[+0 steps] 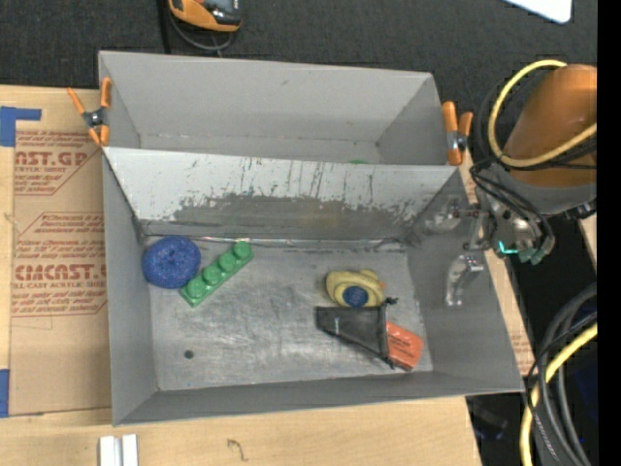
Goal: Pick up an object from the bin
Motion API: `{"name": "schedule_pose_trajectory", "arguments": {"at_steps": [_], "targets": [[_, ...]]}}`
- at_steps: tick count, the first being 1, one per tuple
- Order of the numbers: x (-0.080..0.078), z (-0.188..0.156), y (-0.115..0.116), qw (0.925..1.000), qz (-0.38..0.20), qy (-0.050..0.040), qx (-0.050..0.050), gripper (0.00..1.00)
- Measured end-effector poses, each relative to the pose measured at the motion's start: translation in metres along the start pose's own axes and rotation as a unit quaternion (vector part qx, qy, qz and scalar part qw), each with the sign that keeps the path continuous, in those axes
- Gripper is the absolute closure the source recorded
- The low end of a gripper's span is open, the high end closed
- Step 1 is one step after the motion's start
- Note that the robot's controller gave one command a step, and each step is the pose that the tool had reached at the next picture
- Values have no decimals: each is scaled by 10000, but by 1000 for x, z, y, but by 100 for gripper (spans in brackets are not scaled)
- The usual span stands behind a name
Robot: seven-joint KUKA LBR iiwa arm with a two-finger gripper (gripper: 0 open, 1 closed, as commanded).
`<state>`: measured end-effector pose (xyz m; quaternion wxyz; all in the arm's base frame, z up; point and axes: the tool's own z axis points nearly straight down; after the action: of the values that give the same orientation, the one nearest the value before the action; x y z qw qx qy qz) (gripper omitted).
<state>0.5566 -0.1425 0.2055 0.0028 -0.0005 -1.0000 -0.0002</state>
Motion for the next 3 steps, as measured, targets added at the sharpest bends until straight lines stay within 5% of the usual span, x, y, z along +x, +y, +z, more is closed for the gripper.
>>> {"name": "schedule_pose_trajectory", "arguments": {"at_steps": [1,2,3], "targets": [[-2,-5,1,10000,-9,-40,7,0],[-23,71,36,10000,-41,-63,10,0],[-27,81,56,10000,-4,-10,-4,0]]}}
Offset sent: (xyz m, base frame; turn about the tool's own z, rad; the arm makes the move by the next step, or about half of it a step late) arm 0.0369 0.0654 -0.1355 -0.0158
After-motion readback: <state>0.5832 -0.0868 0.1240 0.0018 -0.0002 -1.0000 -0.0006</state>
